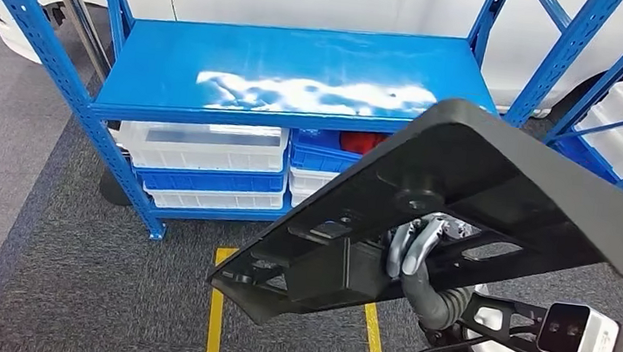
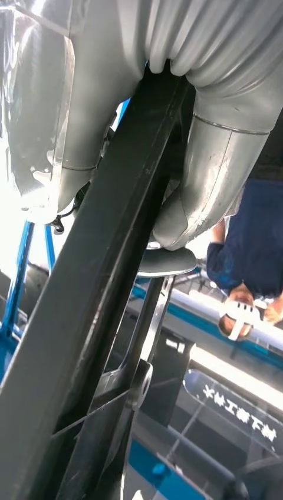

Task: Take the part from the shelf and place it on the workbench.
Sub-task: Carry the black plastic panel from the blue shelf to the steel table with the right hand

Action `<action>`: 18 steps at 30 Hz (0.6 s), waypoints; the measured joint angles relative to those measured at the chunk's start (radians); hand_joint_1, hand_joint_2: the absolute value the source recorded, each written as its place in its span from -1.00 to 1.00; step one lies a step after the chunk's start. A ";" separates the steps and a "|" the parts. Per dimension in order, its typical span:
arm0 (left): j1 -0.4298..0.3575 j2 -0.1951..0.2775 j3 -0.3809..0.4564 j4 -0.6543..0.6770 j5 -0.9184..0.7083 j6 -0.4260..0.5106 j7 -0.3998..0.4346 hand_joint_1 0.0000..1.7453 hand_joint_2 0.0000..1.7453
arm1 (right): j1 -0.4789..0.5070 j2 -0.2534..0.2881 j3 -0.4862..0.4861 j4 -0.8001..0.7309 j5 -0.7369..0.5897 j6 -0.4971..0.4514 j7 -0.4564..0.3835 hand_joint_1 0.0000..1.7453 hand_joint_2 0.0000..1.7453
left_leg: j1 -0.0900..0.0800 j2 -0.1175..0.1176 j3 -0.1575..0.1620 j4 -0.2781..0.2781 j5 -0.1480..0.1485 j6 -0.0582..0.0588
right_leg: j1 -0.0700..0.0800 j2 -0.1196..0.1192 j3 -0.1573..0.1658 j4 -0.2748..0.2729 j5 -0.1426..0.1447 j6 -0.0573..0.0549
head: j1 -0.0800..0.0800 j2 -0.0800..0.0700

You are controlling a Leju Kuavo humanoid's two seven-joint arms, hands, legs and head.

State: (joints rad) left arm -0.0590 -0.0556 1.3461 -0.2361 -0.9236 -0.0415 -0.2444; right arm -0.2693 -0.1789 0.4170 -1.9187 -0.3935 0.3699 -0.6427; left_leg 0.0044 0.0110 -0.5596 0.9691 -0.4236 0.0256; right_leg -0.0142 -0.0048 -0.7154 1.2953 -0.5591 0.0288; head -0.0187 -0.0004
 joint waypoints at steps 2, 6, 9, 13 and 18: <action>0.000 -0.002 0.004 0.000 0.000 0.002 -0.002 -1.00 -1.00 | -0.010 0.009 0.011 0.015 0.009 -0.007 -0.002 1.00 1.00 | 0.001 0.000 -0.035 0.011 0.019 -0.005 | -0.001 0.000 0.066 -0.053 0.051 -0.001 | 0.000 0.000; -0.001 -0.005 0.005 0.000 0.000 0.009 -0.006 -1.00 -1.00 | -0.035 0.032 0.032 0.030 0.014 -0.017 -0.002 1.00 1.00 | -0.002 -0.002 -0.073 0.032 0.047 -0.025 | 0.006 0.004 0.226 -0.284 0.037 -0.020 | -0.001 0.000; 0.002 -0.006 0.006 0.000 -0.001 0.012 -0.007 -1.00 -1.00 | -0.046 0.041 0.045 0.040 0.014 -0.020 -0.002 1.00 1.00 | 0.001 -0.003 -0.085 0.036 0.053 -0.044 | 0.008 0.001 0.209 -0.294 0.058 -0.046 | -0.002 0.000; 0.004 -0.006 0.006 0.000 -0.001 0.017 -0.008 -1.00 -1.00 | -0.049 0.044 0.054 0.053 0.010 -0.022 -0.023 1.00 1.00 | 0.006 -0.005 -0.146 0.224 -0.116 -0.062 | 0.008 -0.003 0.153 -0.296 0.107 -0.068 | -0.002 0.000; 0.004 -0.005 0.007 0.000 0.001 0.020 -0.008 -1.00 -1.00 | -0.049 0.029 0.056 0.078 -0.002 -0.008 -0.050 1.00 1.00 | 0.005 -0.006 -0.041 0.226 -0.079 -0.057 | 0.012 -0.003 0.077 -0.288 0.164 -0.061 | -0.002 0.000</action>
State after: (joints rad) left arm -0.0555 -0.0604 1.3527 -0.2361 -0.9226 -0.0216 -0.2522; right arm -0.3179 -0.1502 0.4726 -1.8406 -0.3957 0.3616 -0.6927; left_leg 0.0098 0.0054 -0.6004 1.1947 -0.5023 -0.0316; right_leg -0.0017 -0.0073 -0.6383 1.0072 -0.3954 -0.0327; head -0.0202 -0.0004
